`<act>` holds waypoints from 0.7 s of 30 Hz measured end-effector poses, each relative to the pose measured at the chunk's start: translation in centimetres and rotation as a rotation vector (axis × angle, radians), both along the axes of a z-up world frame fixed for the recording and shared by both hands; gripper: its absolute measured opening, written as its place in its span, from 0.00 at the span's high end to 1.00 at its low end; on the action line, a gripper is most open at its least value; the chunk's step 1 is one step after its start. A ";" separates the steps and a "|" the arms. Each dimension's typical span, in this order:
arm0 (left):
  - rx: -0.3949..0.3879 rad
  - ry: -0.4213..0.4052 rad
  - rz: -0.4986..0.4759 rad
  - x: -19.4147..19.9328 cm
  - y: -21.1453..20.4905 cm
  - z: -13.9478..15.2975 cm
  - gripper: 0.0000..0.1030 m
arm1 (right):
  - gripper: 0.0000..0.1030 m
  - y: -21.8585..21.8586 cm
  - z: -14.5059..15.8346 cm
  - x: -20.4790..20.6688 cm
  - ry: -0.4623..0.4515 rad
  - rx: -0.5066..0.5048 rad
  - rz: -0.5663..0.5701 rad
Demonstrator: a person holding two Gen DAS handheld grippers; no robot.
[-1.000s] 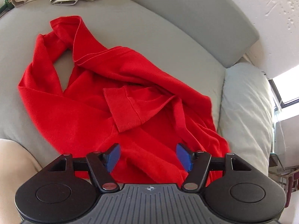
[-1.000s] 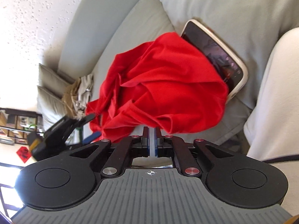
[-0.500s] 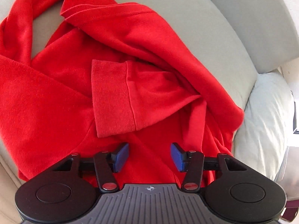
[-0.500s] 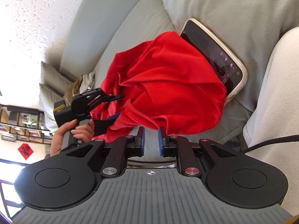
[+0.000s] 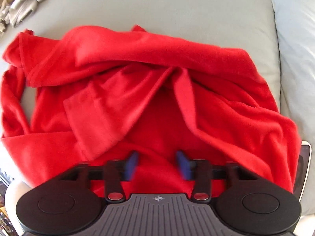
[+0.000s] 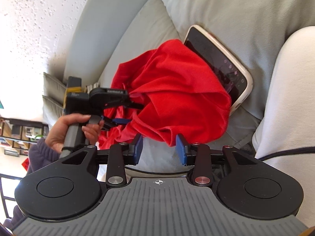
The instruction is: Fold clothes
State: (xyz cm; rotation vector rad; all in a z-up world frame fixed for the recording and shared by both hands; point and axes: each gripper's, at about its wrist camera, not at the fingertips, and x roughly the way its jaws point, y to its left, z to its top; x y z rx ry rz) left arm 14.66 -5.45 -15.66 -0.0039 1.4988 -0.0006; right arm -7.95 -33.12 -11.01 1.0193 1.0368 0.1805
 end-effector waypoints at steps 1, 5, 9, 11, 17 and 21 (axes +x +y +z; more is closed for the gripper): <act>-0.023 -0.018 0.007 -0.6 0.8 0.3 0.93 | 0.60 -0.1 0.0 -0.1 0.001 0.001 -0.002; -0.150 -0.140 0.045 -4.6 5.1 1.9 0.99 | 0.60 0.3 -0.2 0.0 0.002 0.001 0.010; -0.281 -0.246 0.107 -10.6 10.0 4.2 0.99 | 0.60 1.1 0.0 0.0 -0.002 -0.009 0.036; -0.342 -0.283 0.144 -13.4 12.2 5.5 0.99 | 0.60 1.5 0.1 0.1 -0.001 -0.011 0.050; -0.473 -0.216 0.263 -20.2 14.8 6.8 0.99 | 0.60 4.3 1.1 2.0 -0.019 -0.050 0.155; -0.506 -0.193 0.325 -22.9 16.1 6.6 0.99 | 0.59 6.5 1.2 3.0 -0.022 -0.062 0.219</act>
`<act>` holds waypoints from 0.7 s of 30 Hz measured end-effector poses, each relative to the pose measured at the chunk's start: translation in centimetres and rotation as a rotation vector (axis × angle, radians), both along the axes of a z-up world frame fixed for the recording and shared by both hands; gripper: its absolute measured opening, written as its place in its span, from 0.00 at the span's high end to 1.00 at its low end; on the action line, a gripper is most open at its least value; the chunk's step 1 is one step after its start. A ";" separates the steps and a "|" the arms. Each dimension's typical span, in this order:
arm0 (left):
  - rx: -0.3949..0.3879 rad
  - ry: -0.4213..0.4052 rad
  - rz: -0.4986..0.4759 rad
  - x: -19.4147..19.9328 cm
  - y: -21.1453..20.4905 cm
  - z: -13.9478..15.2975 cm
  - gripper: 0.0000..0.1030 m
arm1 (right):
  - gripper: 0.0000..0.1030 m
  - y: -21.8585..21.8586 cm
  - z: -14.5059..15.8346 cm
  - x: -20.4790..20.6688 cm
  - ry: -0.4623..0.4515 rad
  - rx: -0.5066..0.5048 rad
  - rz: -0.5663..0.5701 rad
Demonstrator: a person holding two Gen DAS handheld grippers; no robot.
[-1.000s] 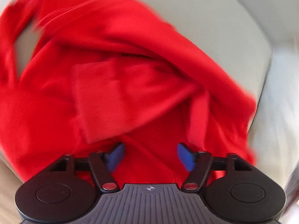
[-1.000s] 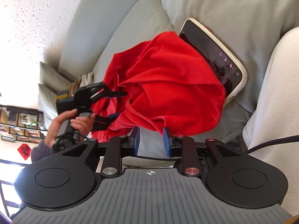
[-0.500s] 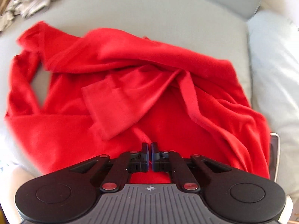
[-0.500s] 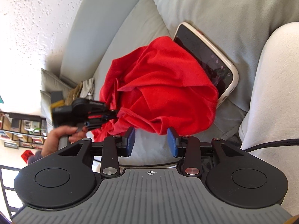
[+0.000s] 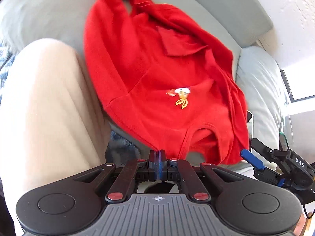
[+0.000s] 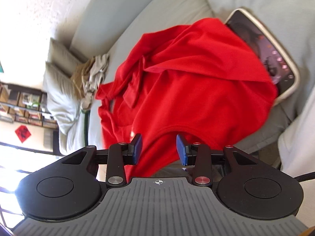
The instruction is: Fold clothes
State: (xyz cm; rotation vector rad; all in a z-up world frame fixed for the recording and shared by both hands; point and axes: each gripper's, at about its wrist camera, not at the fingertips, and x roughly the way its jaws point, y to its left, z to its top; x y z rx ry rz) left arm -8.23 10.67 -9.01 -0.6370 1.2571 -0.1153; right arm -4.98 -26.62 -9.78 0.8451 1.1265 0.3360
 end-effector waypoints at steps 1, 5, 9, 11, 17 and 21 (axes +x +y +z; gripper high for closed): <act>-0.010 0.000 0.020 -0.2 0.3 -0.2 0.89 | 0.57 0.3 0.0 -0.1 0.000 0.001 0.008; 0.019 -0.004 0.125 -1.2 2.1 -1.5 0.60 | 0.52 0.5 -0.6 -1.1 0.001 0.016 0.000; 0.004 -0.026 0.236 -0.9 3.7 -4.3 0.59 | 0.52 -0.5 -1.9 -2.6 0.032 0.062 -0.057; -0.018 -0.045 0.278 -0.8 4.5 -5.7 0.60 | 0.52 -0.8 -2.4 -3.2 0.036 0.067 -0.076; -0.088 -0.079 0.332 -0.4 5.1 -9.1 0.63 | 0.52 -1.0 -3.1 -4.8 0.018 0.079 -0.090; -0.037 -0.168 0.300 0.9 4.9 -9.8 0.63 | 0.52 -0.6 -3.1 -5.5 0.013 0.079 -0.086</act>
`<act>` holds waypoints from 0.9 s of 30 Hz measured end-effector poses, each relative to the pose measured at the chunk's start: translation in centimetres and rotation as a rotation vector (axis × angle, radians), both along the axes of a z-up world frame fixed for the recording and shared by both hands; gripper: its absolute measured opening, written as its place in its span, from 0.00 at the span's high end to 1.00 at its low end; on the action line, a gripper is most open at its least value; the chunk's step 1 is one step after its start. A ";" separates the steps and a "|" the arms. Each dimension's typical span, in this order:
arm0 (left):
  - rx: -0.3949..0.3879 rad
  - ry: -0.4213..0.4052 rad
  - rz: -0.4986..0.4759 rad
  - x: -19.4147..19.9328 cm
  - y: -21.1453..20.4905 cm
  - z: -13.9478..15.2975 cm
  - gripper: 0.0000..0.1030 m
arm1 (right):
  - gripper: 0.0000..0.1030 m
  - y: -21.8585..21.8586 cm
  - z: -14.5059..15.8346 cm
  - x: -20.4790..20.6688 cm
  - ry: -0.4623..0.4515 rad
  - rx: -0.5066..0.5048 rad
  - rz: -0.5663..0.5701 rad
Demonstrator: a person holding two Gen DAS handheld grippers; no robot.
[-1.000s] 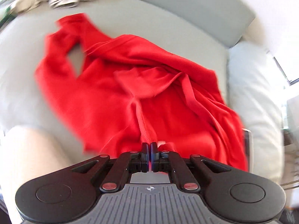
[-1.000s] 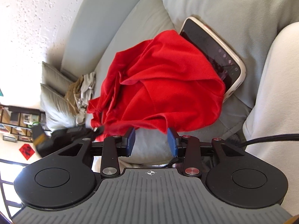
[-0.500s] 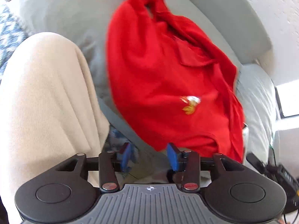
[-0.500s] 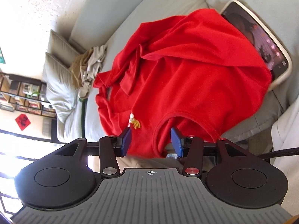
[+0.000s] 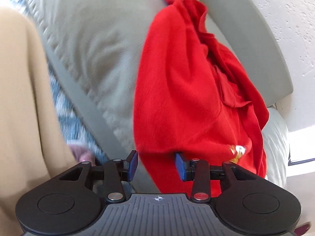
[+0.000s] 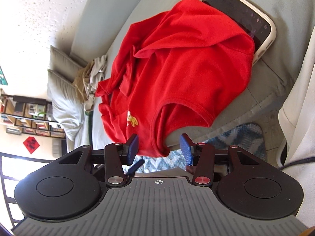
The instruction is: Fold clothes
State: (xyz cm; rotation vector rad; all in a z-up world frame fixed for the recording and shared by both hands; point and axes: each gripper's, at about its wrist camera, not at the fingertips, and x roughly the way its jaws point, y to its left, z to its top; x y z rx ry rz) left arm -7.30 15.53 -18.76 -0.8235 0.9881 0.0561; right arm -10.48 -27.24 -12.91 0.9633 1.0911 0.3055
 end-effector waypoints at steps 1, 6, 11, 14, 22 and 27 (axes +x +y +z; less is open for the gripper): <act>-0.003 -0.004 -0.004 0.3 0.0 -0.3 0.63 | 0.52 0.1 0.0 -0.2 -0.004 -0.003 0.001; 0.022 -0.006 0.002 0.7 -0.4 -1.1 0.53 | 0.52 0.0 0.0 -1.0 -0.012 -0.007 -0.008; -0.012 0.039 0.047 1.1 -0.3 -1.5 0.47 | 0.52 -1.8 -0.1 -1.4 -0.031 -0.012 -0.084; -0.078 0.030 0.067 0.8 -0.2 -0.9 0.79 | 0.52 -3.7 0.1 -1.8 -0.058 -0.035 -0.158; -0.031 -0.043 0.053 -0.9 0.0 5.0 0.94 | 0.52 -6.1 -2.7 -1.8 -0.002 -0.113 -0.314; -0.046 -0.082 0.081 -1.8 1.4 7.4 0.94 | 0.52 -6.6 -4.5 -0.8 -0.036 -0.130 -0.354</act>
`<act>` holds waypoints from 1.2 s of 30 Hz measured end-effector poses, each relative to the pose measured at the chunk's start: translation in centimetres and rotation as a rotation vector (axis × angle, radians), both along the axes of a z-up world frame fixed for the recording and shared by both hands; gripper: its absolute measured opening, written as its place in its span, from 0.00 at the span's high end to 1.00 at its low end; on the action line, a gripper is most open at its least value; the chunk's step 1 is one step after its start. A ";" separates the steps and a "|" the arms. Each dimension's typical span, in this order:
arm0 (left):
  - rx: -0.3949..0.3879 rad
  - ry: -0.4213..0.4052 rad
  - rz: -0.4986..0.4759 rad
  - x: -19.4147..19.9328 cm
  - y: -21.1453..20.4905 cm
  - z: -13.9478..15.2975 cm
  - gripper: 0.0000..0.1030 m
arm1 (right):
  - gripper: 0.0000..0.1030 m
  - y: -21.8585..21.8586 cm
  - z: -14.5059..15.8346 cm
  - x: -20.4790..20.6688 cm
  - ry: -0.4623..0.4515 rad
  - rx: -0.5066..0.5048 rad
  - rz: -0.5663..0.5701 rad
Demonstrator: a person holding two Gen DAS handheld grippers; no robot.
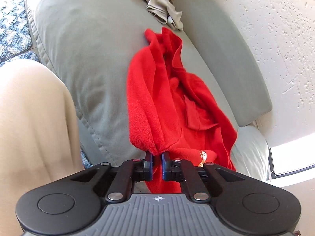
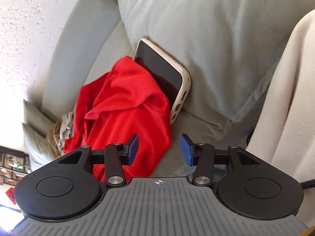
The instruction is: Fold clothes
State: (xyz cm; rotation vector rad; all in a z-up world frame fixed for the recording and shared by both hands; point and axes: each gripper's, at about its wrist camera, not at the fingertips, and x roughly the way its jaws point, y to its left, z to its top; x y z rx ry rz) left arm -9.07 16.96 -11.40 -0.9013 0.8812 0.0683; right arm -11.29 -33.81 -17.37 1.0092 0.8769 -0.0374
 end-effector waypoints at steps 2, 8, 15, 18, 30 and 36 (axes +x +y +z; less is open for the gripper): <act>0.009 0.002 0.006 -0.1 0.1 0.1 0.94 | 0.52 0.0 -0.6 0.4 -0.007 0.003 0.003; -0.010 0.021 0.024 -0.1 0.7 -0.5 0.94 | 0.60 0.2 -2.0 1.1 -0.063 0.006 0.000; -0.011 0.022 0.010 0.3 0.5 -0.7 0.94 | 0.76 1.8 -1.3 2.3 -0.054 -0.183 0.074; -0.020 0.013 -0.004 0.5 0.6 0.0 0.94 | 0.99 1.4 -0.6 2.0 -0.030 -0.104 0.080; 0.175 -0.625 -0.043 3.7 1.1 21.7 1.00 | 0.99 0.7 22.0 8.1 -0.528 -0.115 0.003; 0.285 -0.862 -0.023 0.4 1.0 31.3 1.00 | 0.99 2.8 35.6 5.9 -0.836 -0.193 0.025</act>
